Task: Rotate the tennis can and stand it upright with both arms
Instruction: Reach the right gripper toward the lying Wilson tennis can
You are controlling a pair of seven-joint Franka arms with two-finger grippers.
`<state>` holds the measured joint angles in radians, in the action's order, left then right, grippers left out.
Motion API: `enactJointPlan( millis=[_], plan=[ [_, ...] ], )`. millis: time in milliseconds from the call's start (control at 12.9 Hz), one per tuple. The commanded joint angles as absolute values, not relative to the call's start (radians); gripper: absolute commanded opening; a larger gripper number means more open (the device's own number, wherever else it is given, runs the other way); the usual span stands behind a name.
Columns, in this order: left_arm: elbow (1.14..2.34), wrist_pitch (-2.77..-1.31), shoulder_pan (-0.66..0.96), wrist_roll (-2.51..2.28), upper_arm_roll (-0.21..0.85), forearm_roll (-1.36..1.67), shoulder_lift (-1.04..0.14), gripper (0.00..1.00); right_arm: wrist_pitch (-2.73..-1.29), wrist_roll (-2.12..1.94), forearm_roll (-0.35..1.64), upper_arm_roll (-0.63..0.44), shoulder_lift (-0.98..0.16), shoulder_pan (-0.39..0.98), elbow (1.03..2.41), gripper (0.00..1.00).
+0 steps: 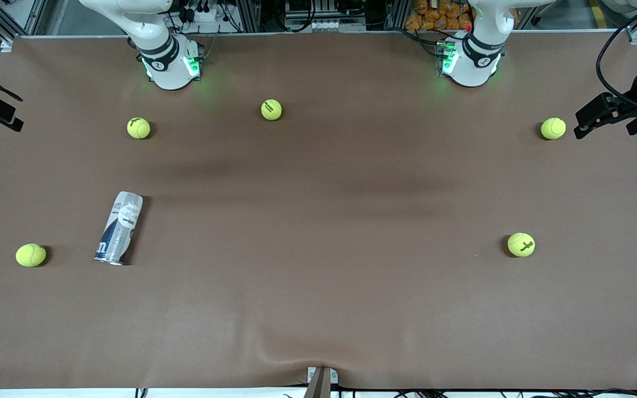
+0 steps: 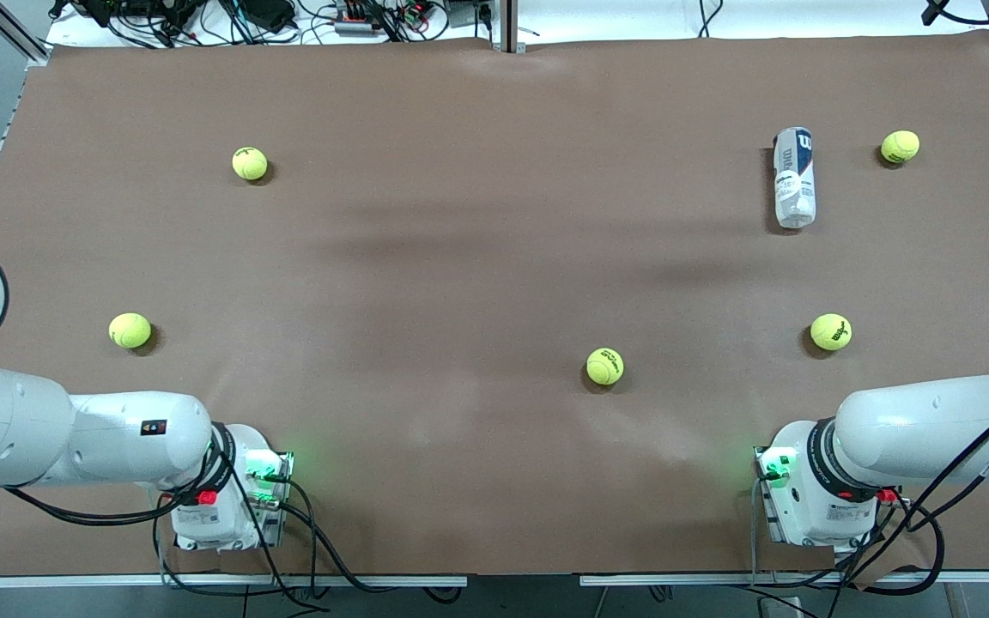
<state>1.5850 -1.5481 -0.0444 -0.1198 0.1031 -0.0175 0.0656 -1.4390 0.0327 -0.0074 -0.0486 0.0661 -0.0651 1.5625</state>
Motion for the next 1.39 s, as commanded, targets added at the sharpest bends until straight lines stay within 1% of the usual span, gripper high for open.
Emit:
enactJointPlan(
  millis=[0, 309, 541, 696, 928, 1160, 1314],
  plan=[
    [1.56, -1.536, -0.051, -0.106, 0.109, -0.017, 0.055, 1.0, -1.431, 0.034, -0.028, -0.041, 0.067, -0.069, 1.559, 1.0],
    [1.557, -1.534, -0.054, -0.106, 0.104, -0.015, 0.046, 1.0, -1.431, 0.032, -0.025, -0.041, 0.063, -0.069, 1.562, 1.0],
    [1.557, -1.536, -0.054, -0.101, 0.101, -0.014, 0.044, 1.0, -1.437, 0.031, -0.021, -0.041, 0.019, -0.066, 1.574, 1.0],
    [1.566, -1.522, -0.054, -0.101, 0.103, -0.014, 0.046, 1.0, -1.454, 0.031, -0.017, -0.04, -0.065, -0.06, 1.574, 1.0],
    [1.568, -1.517, -0.054, -0.101, 0.101, -0.014, 0.046, 1.0, -1.534, 0.031, -0.015, -0.04, -0.21, -0.04, 1.574, 1.0],
    [1.565, -1.519, -0.054, -0.101, 0.103, -0.014, 0.044, 1.0, -1.679, -0.058, -0.015, -0.04, -0.369, -0.037, 1.575, 1.0],
    [1.565, -1.525, -0.054, -0.101, 0.103, -0.012, 0.041, 1.0, -1.782, -0.09, -0.015, -0.04, -0.454, -0.047, 1.575, 1.0]
  ],
)
